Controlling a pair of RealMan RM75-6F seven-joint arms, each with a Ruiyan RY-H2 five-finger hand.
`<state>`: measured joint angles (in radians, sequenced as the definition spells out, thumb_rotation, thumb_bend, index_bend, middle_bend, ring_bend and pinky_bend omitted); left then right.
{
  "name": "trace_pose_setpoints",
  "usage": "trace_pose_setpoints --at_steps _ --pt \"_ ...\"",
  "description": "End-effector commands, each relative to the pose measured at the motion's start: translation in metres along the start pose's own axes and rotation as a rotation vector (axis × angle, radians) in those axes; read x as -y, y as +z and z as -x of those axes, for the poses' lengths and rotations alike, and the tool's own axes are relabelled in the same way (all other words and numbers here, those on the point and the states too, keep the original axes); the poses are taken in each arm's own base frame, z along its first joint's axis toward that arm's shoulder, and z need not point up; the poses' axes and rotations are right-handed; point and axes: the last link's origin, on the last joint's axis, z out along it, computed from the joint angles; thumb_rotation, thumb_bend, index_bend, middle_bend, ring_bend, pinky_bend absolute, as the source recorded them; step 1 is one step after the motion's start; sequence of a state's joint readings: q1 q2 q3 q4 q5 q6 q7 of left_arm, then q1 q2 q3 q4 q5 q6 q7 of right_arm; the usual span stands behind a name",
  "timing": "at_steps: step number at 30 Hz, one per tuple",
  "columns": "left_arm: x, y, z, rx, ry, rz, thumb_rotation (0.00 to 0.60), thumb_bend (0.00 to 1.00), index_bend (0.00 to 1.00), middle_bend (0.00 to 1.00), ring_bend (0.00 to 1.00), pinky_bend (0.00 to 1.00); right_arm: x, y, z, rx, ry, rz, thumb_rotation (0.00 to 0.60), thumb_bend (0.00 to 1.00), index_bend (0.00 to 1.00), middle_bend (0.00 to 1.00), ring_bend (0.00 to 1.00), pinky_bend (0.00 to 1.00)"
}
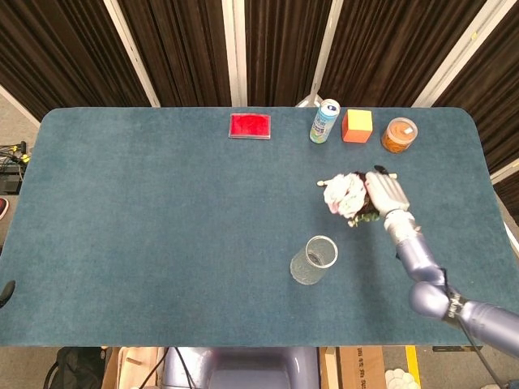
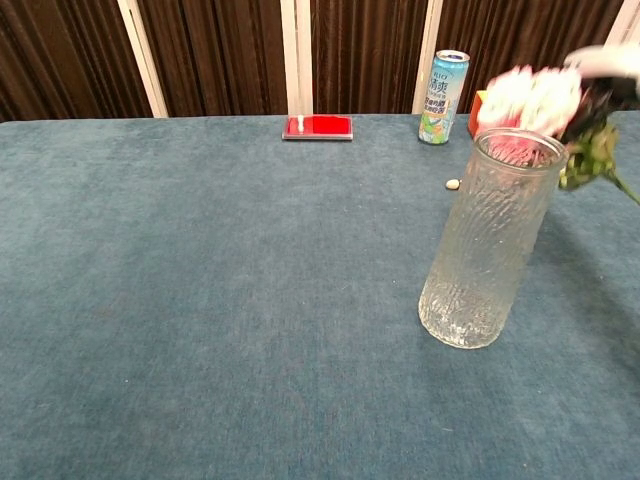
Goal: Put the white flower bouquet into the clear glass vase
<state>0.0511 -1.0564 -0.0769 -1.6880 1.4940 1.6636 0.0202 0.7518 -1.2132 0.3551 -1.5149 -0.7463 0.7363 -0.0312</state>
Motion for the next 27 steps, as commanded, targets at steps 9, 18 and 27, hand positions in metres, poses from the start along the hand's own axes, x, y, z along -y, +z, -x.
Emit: trace_pose_setpoints --at_steps 9,18,27 --pt "0.0 -0.003 -0.004 -0.035 -0.028 0.012 0.6 0.35 0.14 0.0 0.0 0.06 0.044 -0.082 -0.126 -0.182 0.694 -0.292 0.6 0.41 0.49 0.41 0.46 0.06" --pt "0.004 -0.006 -0.007 -0.038 -0.041 0.006 0.6 0.35 0.14 0.0 0.0 0.06 0.082 -0.142 -0.138 -0.139 0.965 -0.426 0.6 0.41 0.49 0.41 0.46 0.07" --pt "0.005 -0.005 -0.008 -0.032 -0.044 0.006 0.6 0.35 0.14 0.0 0.0 0.06 0.103 -0.166 -0.122 -0.033 1.045 -0.45 0.6 0.41 0.5 0.42 0.47 0.1"
